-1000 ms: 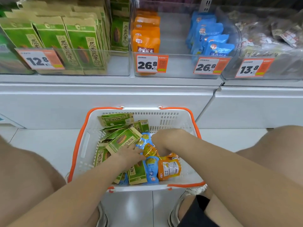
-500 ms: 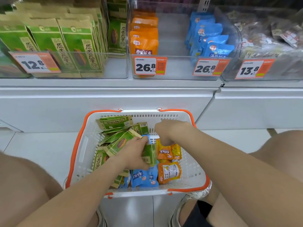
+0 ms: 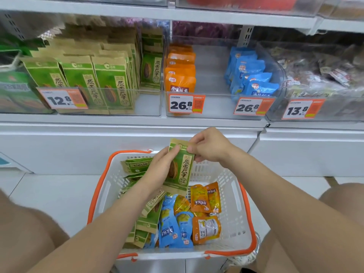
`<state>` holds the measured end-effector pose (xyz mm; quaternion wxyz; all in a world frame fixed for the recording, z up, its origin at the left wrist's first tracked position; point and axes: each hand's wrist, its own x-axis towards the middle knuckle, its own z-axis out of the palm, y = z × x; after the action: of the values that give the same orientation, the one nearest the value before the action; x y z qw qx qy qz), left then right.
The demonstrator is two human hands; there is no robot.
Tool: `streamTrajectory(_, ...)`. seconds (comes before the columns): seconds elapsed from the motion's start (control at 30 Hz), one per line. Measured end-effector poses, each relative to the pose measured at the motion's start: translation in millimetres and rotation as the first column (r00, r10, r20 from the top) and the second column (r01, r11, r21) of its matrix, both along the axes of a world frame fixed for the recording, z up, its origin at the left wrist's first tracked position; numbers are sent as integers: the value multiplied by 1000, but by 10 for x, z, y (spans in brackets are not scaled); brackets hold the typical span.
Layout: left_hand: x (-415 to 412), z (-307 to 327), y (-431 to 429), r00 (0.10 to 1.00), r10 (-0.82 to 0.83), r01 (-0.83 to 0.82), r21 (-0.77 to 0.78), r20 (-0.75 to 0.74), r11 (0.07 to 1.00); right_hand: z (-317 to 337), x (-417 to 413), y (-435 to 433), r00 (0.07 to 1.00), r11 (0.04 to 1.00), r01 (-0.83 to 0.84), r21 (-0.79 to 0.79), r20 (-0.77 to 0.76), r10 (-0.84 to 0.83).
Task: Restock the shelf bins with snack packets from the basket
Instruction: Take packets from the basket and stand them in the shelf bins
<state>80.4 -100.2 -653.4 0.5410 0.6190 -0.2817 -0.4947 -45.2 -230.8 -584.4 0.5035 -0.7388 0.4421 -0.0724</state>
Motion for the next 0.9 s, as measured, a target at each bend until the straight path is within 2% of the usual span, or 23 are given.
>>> streamTrajectory(0.13,47,250,-16,996,87,-85,-46,31,995,137,54,59,993,973,-26,231,121,-3)
streamTrajectory(0.2,44,370,-23,992,120,-123,-81,-38,989,219,78,95,981,958,-35,284,191,-21)
streamTrajectory(0.27,71,481,-45,977,181,-192,-92,-109,977,299,110,143,969,976,-33,217,248,-22)
streamTrajectory(0.4,155,741,-68,941,303,-321,-110,-153,941,452,155,258,961,997,-10,-81,273,32)
streamTrajectory(0.53,219,1008,-66,954,298,-298,-188,-25,936,651,206,254,965,982,24,-189,262,26)
streamTrajectory(0.67,279,1328,-71,969,236,-207,-286,70,936,871,278,219,938,955,139,-263,344,-42)
streamTrajectory(0.8,458,1598,-121,938,263,-185,-316,226,931,1047,368,262,907,956,113,-271,420,12)
streamTrajectory(0.9,629,1787,-142,928,218,-101,-358,303,928,1176,444,291,881,951,86,-298,468,67)
